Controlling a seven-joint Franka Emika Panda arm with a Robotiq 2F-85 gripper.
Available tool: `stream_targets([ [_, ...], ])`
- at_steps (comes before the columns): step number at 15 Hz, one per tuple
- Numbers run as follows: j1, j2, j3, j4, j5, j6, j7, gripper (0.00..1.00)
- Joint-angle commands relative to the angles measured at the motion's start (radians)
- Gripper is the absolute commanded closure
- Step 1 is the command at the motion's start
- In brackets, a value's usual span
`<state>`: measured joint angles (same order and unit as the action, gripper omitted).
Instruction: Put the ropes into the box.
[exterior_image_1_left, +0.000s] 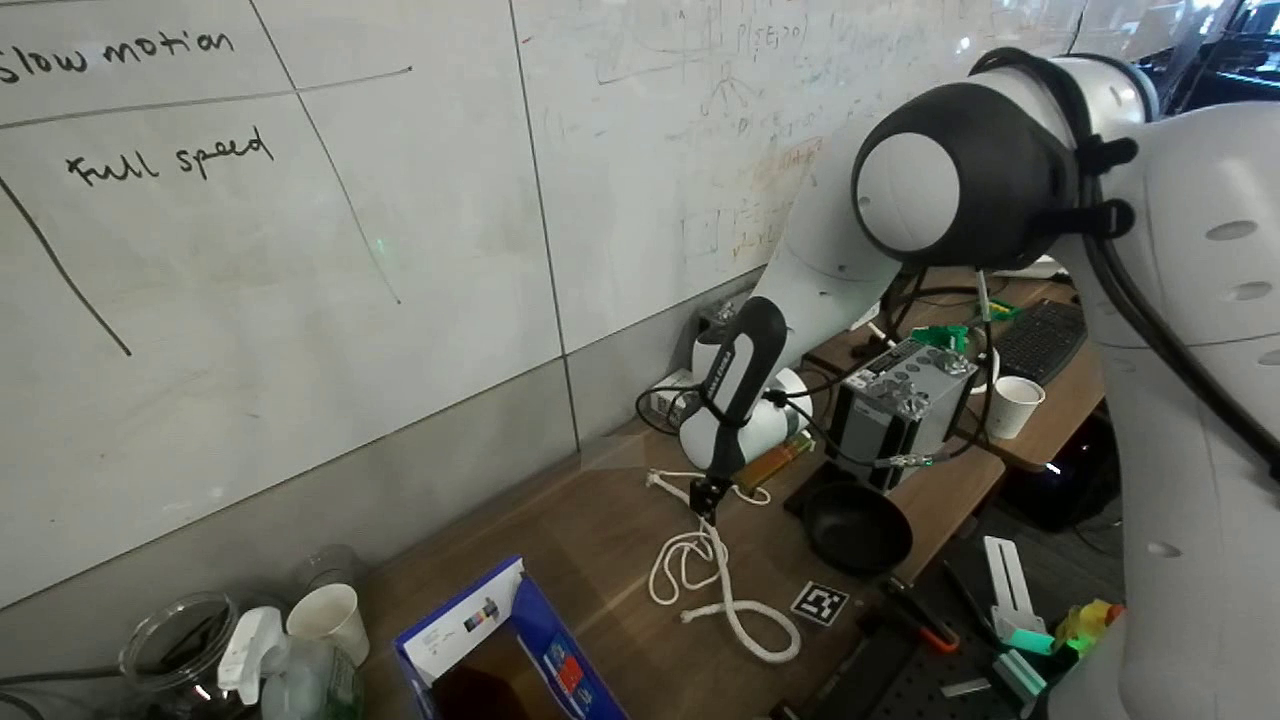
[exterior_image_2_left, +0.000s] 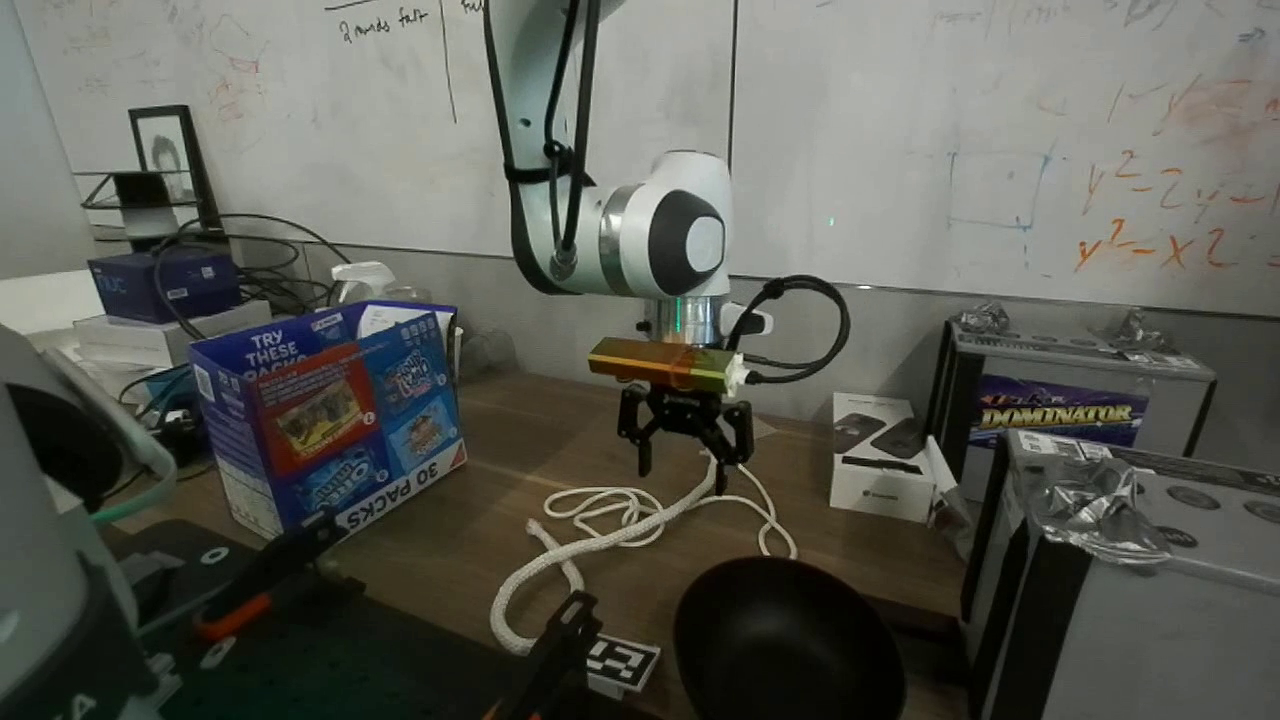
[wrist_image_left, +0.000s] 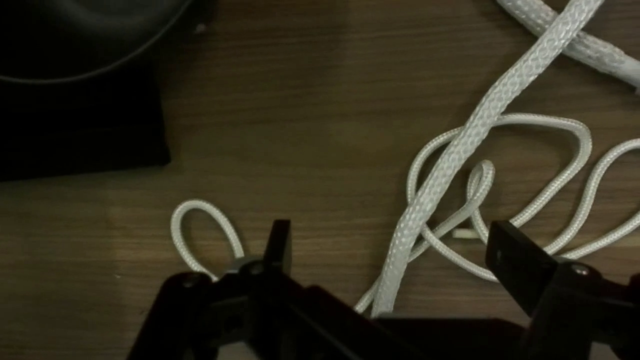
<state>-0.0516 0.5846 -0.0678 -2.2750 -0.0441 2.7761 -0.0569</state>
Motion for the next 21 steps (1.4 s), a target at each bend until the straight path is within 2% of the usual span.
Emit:
stream_targets([
  [1,0.008,0.06,0.025,0.047,0.038,0.023,0.066,0.0],
  [9,-0.008,0.124,0.079,0.067,0.079,0.08,0.069,0.0],
  [21,0.001,0.17,0.102,0.076,0.077,0.134,0.075,0.0],
])
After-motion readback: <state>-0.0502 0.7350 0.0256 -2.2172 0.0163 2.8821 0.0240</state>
